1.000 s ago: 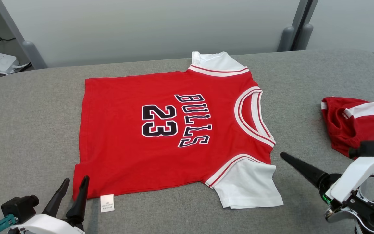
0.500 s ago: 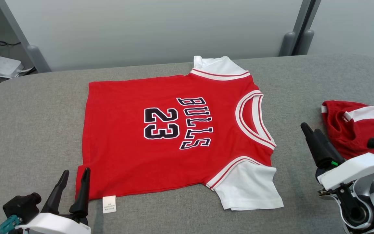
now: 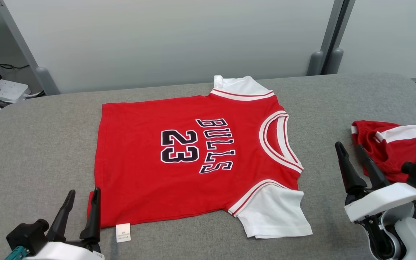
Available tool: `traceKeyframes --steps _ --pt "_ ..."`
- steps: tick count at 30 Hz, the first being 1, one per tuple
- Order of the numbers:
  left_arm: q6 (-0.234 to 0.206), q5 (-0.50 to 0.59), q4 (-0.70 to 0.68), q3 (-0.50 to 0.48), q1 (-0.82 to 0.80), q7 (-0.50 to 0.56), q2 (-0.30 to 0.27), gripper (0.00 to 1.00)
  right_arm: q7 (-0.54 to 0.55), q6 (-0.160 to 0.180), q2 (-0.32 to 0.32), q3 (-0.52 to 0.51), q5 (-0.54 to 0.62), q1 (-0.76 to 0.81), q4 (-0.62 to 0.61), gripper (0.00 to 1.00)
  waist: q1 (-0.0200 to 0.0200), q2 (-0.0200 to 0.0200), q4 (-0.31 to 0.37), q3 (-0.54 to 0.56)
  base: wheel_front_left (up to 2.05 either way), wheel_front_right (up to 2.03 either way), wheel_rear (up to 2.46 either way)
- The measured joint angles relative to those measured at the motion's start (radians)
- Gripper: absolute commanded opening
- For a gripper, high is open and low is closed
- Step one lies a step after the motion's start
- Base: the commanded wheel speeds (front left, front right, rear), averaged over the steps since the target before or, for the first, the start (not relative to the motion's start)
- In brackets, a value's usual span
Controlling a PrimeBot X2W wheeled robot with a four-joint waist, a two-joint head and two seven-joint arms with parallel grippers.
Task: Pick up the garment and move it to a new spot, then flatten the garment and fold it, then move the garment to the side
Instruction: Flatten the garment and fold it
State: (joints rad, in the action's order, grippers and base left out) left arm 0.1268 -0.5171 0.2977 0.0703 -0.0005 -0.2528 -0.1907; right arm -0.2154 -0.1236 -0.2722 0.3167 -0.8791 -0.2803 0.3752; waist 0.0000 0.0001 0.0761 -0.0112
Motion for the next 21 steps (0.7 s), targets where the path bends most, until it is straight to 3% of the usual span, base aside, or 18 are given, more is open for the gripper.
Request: traceKeyframes --steps 7,21 --pt "0.000 0.113 -0.054 -0.081 0.022 0.000 0.049 1.00 -0.032 0.000 -0.002 0.008 0.150 -0.002 0.025 1.00 0.0000 0.0000 -0.003 0.015 0.00 0.00 0.00" --pt "0.000 0.254 -0.105 -0.158 0.078 0.000 0.130 1.00 -0.033 0.000 0.112 -0.140 0.459 0.126 -0.111 1.00 0.0000 0.0000 -0.010 0.025 0.00 0.00 0.00"
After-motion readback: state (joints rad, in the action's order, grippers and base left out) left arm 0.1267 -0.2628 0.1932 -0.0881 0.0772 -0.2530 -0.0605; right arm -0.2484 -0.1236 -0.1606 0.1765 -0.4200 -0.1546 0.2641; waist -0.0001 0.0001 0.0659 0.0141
